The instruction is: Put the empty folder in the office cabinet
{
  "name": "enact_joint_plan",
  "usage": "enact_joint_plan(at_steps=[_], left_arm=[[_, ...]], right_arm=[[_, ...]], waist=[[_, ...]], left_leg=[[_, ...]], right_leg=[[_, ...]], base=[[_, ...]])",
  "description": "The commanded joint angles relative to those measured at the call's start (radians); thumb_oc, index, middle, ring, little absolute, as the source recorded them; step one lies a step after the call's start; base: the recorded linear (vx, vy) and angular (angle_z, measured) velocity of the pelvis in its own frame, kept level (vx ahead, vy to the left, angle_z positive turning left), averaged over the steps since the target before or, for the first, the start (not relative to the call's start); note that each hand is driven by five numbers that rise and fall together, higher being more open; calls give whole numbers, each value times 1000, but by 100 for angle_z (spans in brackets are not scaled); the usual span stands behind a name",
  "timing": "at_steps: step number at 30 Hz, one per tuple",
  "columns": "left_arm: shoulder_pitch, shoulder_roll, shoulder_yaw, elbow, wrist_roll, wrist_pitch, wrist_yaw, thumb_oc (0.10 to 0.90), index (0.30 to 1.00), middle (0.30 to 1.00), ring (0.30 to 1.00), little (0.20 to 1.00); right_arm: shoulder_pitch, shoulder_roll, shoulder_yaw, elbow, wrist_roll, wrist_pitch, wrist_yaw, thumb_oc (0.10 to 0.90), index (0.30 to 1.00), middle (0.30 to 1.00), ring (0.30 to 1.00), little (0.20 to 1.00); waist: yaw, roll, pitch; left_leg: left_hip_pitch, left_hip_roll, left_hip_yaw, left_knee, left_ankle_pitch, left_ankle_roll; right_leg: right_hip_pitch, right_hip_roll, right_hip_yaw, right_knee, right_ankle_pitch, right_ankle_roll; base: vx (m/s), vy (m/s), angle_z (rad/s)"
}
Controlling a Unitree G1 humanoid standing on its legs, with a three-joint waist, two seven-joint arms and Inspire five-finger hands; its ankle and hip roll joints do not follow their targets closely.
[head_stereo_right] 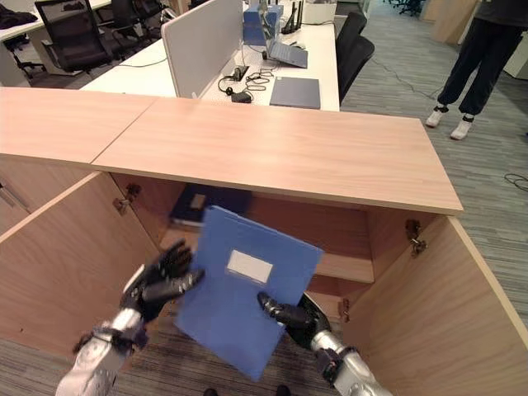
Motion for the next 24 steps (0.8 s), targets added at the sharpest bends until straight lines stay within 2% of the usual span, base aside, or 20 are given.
enact_joint_plan(at_steps=[1, 3, 4, 5, 6, 7, 8, 9, 10, 11, 12, 13, 14, 15, 17, 18, 20, 21, 23, 24], left_arm=[[-104, 24, 36, -6, 131, -112, 49, 800, 900, 900, 900, 900], [-96, 8, 39, 141, 196, -102, 78, 800, 900, 900, 900, 900], [-98, 7, 38, 143, 196, -104, 78, 800, 900, 900, 900, 900], [-92, 16, 30, 199, 267, -104, 89, 800, 900, 900, 900, 900], [-93, 16, 30, 201, 268, -105, 90, 800, 900, 900, 900, 900], [-96, 10, 15, 293, 315, -89, 87, 800, 900, 900, 900, 900], [-99, 10, 14, 296, 315, -91, 87, 800, 900, 900, 900, 900], [-108, -1, 5, 375, 331, -81, 92, 800, 900, 900, 900, 900], [-111, -2, 4, 378, 332, -83, 92, 800, 900, 900, 900, 900], [-111, -7, -7, 444, 364, -72, 96, 800, 900, 900, 900, 900], [-112, -8, -7, 446, 364, -73, 96, 800, 900, 900, 900, 900], [-111, -19, -12, 512, 367, -61, 97, 800, 900, 900, 900, 900], [-111, -19, -12, 512, 367, -61, 97, 800, 900, 900, 900, 900], [-113, -31, -21, 579, 370, -51, 99, 800, 900, 900, 900, 900], [-121, -37, -29, 620, 378, -50, 110, 800, 900, 900, 900, 900], [-122, -42, -36, 659, 394, -48, 122, 800, 900, 900, 900, 900], [-124, -42, -36, 663, 394, -50, 123, 800, 900, 900, 900, 900], [-114, -47, -41, 749, 440, -36, 124, 800, 900, 900, 900, 900], [-108, -46, -40, 760, 452, -35, 127, 800, 900, 900, 900, 900], [-87, -45, -45, 775, 487, -33, 132, 800, 900, 900, 900, 900]], right_arm=[[-104, 22, -97, -84, 35, -112, 22, 400, 300, 300, 300, 300], [-84, 43, -153, 0, 53, -127, -9, 400, 300, 300, 300, 300], [-84, 44, -154, 1, 53, -127, -9, 400, 300, 300, 300, 300], [-77, 50, -188, 55, 57, -135, -24, 400, 300, 300, 300, 300], [-78, 51, -188, 55, 57, -135, -24, 400, 300, 300, 300, 300], [-57, 44, -214, 92, 54, -136, -30, 400, 300, 300, 300, 300], [-58, 44, -215, 92, 54, -136, -30, 400, 300, 300, 300, 300], [-55, 36, -223, 134, 43, -139, -41, 400, 300, 300, 300, 300], [-57, 36, -223, 136, 43, -139, -40, 400, 300, 300, 300, 300], [-53, 36, -231, 168, 32, -130, -52, 400, 300, 300, 300, 300], [-53, 36, -232, 168, 32, -130, -52, 400, 300, 300, 300, 300], [-58, 35, -226, 187, 33, -125, -58, 400, 300, 300, 300, 300], [-58, 35, -226, 187, 33, -125, -58, 400, 300, 300, 300, 300], [-70, 35, -217, 211, 33, -135, -68, 400, 300, 300, 300, 300], [-83, 34, -207, 230, 35, -140, -73, 400, 300, 300, 300, 300], [-95, 46, -195, 272, 44, -147, -88, 400, 300, 300, 300, 300], [-97, 46, -194, 275, 45, -148, -86, 400, 300, 300, 300, 300], [-105, 67, -173, 339, 45, -142, -99, 400, 300, 300, 300, 300], [-105, 72, -167, 353, 37, -136, -101, 400, 300, 300, 300, 300], [-112, 74, -156, 396, 20, -132, -112, 400, 300, 300, 300, 300]], waist=[[-4, -5, -24], [-8, -5, -10], [-8, -5, -9], [-8, -11, 11], [-9, -11, 11], [-11, -16, 36], [-12, -15, 35], [-11, -23, 59], [-15, -22, 57], [-15, -23, 72], [-15, -23, 71], [-1, -22, 70], [-1, -22, 70], [21, -12, 79], [33, -16, 85], [50, -17, 89], [51, -23, 91], [72, -26, 74], [82, -31, 69], [110, -30, 59]], left_leg=[[26, 86, 31, -1, -13, -84], [19, 98, 27, 11, -8, -90], [19, 98, 26, 11, -9, -90], [-16, 106, 25, 79, -18, -93], [-21, 106, 23, 85, -21, -94], [-88, 106, 23, 181, -23, -97], [-94, 106, 20, 189, -26, -98], [-168, 104, 16, 288, 13, -104], [-177, 104, 11, 296, 11, -104], [-258, 118, 37, 346, 58, -92], [-261, 117, 37, 348, 56, -92], [-306, 123, 63, 297, 58, -80], [-306, 123, 63, 297, 58, -80], [-363, 126, 54, 241, 113, -76], [-395, 122, 55, 200, 118, -73], [-424, 124, 57, 123, 120, -69], [-417, 119, 61, 119, 120, -68], [-451, 136, 144, 48, 134, -57], [-453, 135, 175, 41, 137, -52], [-481, 141, 226, 43, 161, -44]], right_leg=[[78, -21, 17, 54, -210, 69], [70, -8, 23, 65, -221, 60], [69, -8, 23, 66, -222, 59], [61, -5, 30, 88, -236, 48], [59, -5, 29, 90, -237, 48], [57, -4, 33, 116, -253, 30], [55, -4, 31, 118, -255, 30], [55, -6, 29, 140, -266, 18], [51, -5, 25, 143, -268, 18], [59, -6, 16, 163, -294, 9], [57, -7, 16, 165, -296, 9], [69, -10, 24, 170, -315, 12], [68, -11, 24, 170, -315, 12], [83, 0, 39, 175, -329, 14], [95, -3, 51, 182, -350, 14], [123, 5, 79, 184, -374, 16], [125, -1, 80, 187, -378, 16], [204, 8, 129, 170, -414, 22], [227, -1, 143, 164, -424, 24], [284, 0, 176, 153, -440, 27]], base=[[37, -79, 2], [13, -89, 8], [-28, -125, 10], [-29, -66, 8], [-48, -127, 12], [-23, -62, 11], [-30, -129, 20], [-13, -68, 32], [51, -112, 50], [62, -43, 50], [218, -49, 51], [156, -4, 34], [327, -2, 15], [181, 3, -2], [316, 6, -13], [338, 7, -23], [353, 40, -37], [611, 102, -40], [556, 107, -94], [561, 155, -123]])
